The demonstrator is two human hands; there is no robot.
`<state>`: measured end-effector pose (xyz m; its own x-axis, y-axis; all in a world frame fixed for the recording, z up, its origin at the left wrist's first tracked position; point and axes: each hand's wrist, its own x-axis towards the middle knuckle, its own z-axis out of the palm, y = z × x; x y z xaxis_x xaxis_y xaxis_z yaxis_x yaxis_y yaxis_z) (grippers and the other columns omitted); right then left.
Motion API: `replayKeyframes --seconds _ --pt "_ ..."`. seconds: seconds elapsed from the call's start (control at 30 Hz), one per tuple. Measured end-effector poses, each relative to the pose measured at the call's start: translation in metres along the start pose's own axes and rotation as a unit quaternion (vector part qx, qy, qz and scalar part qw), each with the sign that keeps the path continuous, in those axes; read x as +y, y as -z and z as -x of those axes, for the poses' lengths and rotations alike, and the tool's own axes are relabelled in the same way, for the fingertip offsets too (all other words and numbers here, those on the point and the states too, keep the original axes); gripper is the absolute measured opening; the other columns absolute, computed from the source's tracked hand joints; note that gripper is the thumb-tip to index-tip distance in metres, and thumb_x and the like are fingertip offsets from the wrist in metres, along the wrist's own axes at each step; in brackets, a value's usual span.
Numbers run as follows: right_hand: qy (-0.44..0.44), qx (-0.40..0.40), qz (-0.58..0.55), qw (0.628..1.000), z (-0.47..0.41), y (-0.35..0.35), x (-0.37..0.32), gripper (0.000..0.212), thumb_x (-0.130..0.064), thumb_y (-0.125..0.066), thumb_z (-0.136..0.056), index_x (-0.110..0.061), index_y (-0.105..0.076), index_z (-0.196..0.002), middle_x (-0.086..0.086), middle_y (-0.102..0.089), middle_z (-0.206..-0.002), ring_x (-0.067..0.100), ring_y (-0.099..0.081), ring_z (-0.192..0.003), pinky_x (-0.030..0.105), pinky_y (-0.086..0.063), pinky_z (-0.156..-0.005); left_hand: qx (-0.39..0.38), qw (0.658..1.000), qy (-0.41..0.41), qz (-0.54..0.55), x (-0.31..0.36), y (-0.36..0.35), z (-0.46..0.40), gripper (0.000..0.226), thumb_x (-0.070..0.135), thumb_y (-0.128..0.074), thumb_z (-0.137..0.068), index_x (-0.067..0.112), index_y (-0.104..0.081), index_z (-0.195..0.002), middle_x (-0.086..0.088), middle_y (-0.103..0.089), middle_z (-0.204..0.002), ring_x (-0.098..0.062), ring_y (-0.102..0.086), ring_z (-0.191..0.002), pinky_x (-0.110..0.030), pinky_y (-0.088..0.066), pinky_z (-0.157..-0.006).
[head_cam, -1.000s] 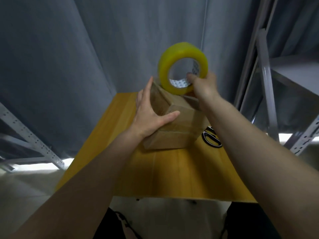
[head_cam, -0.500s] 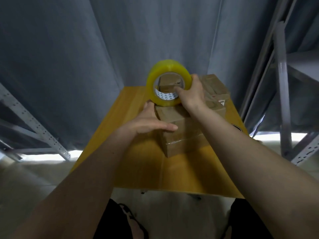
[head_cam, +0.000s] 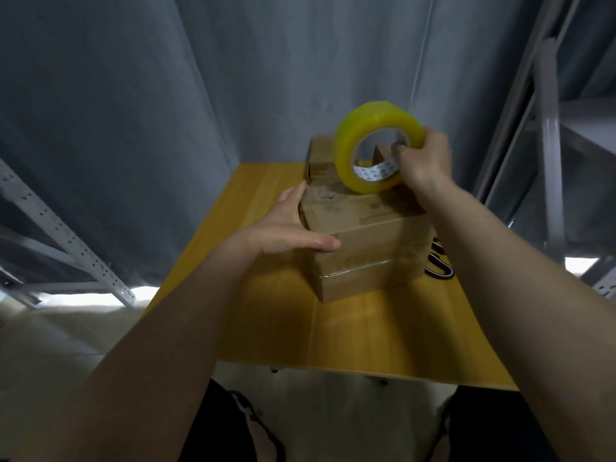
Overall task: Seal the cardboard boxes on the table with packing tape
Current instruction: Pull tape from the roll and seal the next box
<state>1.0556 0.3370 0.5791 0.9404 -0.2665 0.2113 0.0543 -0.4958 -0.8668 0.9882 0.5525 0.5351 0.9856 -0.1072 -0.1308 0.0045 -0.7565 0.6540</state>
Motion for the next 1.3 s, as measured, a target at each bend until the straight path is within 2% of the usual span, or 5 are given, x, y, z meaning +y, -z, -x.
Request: replayKeyframes --seconds 0.3,0.6,0.9,1.13,1.3 --pt "-0.026 0.015 -0.034 0.999 0.001 0.006 0.01 0.033 -0.041 -0.06 -0.086 -0.015 -0.065 -0.107 0.01 -0.067 -0.108 0.03 -0.062 -0.102 0.047 -0.05 -0.092 -0.051 0.998 0.018 -0.036 0.006 0.009 0.001 0.146 0.067 -0.079 -0.042 0.028 0.006 -0.155 0.014 0.005 -0.161 -0.014 -0.006 -0.148 -0.029 -0.014 -0.114" --pt "-0.04 -0.05 -0.079 0.995 0.0 0.003 0.022 0.036 -0.031 -0.06 -0.09 -0.01 -0.06 -0.119 0.009 -0.065 -0.115 0.027 -0.06 -0.108 0.045 -0.048 -0.098 -0.052 0.958 0.012 -0.283 0.057 -0.007 -0.006 0.145 0.085 -0.062 -0.052 0.014 0.015 -0.153 -0.001 0.021 -0.16 -0.019 0.018 -0.147 -0.044 0.003 -0.121" --pt "0.019 -0.099 0.019 0.995 0.007 -0.003 0.013 0.034 -0.042 -0.061 -0.088 -0.019 -0.064 -0.113 0.002 -0.064 -0.108 0.023 -0.058 -0.099 0.029 -0.041 -0.079 -0.067 0.923 0.028 -0.378 0.068 -0.008 -0.012 0.114 0.09 -0.049 -0.063 0.021 -0.024 -0.151 -0.006 -0.022 -0.156 -0.029 -0.016 -0.144 -0.041 -0.016 -0.116" --pt "-0.073 -0.153 -0.266 0.949 0.0 0.031 0.04 0.035 -0.032 -0.067 -0.088 -0.011 -0.063 -0.115 0.003 -0.064 -0.104 0.013 -0.061 -0.089 0.022 -0.05 -0.071 -0.046 0.929 0.046 -0.363 0.066 -0.01 -0.008 0.109 0.088 -0.05 -0.064 0.021 -0.031 -0.148 -0.008 -0.027 -0.151 -0.03 -0.022 -0.139 -0.04 -0.024 -0.112" --pt "-0.116 -0.058 0.091 0.987 0.007 0.023 0.103 0.022 -0.017 -0.053 -0.091 -0.012 -0.056 -0.07 0.006 -0.054 -0.071 0.026 -0.051 -0.065 0.032 -0.038 -0.053 -0.029 0.927 0.078 -0.365 0.068 -0.012 -0.004 0.109 0.09 -0.05 -0.061 0.02 -0.036 -0.145 -0.009 -0.031 -0.148 -0.031 -0.026 -0.137 -0.041 -0.028 -0.112"
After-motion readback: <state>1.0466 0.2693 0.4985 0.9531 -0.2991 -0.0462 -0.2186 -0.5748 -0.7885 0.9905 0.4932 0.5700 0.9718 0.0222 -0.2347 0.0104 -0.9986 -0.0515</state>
